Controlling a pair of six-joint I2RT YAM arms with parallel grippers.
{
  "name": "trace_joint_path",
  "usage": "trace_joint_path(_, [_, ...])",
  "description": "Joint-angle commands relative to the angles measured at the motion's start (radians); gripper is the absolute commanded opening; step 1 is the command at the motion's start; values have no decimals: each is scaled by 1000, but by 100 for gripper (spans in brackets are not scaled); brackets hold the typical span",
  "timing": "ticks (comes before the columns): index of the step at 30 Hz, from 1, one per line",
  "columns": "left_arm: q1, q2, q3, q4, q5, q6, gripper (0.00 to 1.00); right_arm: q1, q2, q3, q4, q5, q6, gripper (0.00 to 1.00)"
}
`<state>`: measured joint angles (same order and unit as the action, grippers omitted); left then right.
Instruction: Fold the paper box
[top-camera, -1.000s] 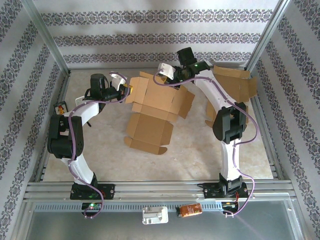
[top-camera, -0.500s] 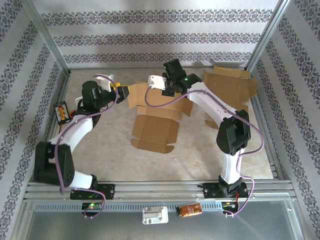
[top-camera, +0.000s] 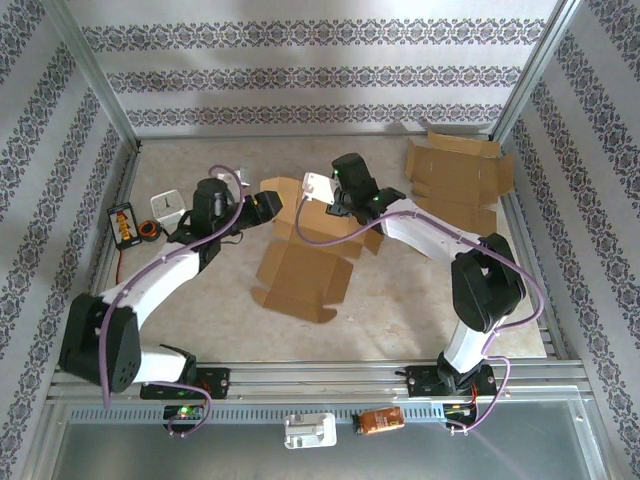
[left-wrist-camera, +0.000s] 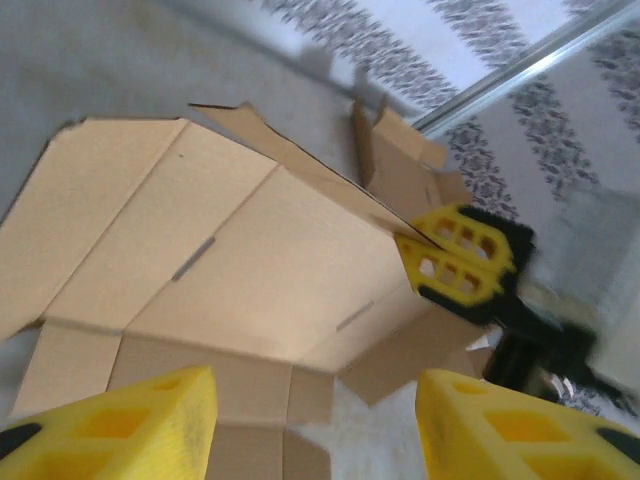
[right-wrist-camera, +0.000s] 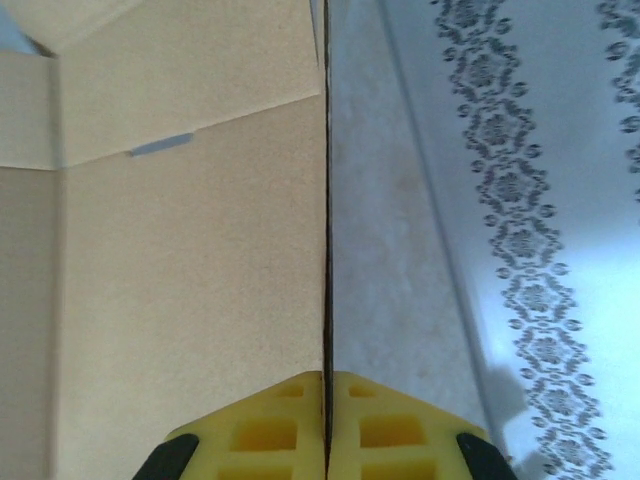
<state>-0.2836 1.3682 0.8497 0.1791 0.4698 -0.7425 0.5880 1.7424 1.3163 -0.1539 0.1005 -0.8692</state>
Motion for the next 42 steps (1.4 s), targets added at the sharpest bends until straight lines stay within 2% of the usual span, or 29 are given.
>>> trace_joint_path(1, [-1,66,43,43,-6,-259,53,16,-50,-47,83,35,29,5])
trace_joint_path(3, [-1,103,36,181,0,-380,53,21,-59,-69,100,52,10,5])
trace_joint_path(5, [-1,144,33,288,-27,-502,58,28,-67,-86,117,66,-13,5])
trace_joint_path(8, [-2,188,55,349,-59,-571,65,34,-74,-93,131,87,-35,5])
trace_joint_path(11, [0,218,90,292,-100,-564,65,38,-85,-102,154,98,-52,5])
trace_joint_path(14, [2,250,123,272,-124,-552,60,44,-92,-109,163,88,-78,6])
trace_joint_path(17, [4,290,171,298,-92,-557,55,46,-86,-110,157,91,-96,6])
trace_joint_path(21, [9,340,227,335,-50,-582,55,47,-84,-114,155,86,-111,6])
trace_joint_path(26, [16,375,249,346,-61,-603,55,46,-72,-103,142,75,-102,6])
trace_joint_path(34, [53,361,217,508,-60,-649,68,38,-61,-101,130,71,-99,6])
trace_joint_path(42, [54,389,216,524,-40,-667,69,34,-53,-86,120,71,-87,7])
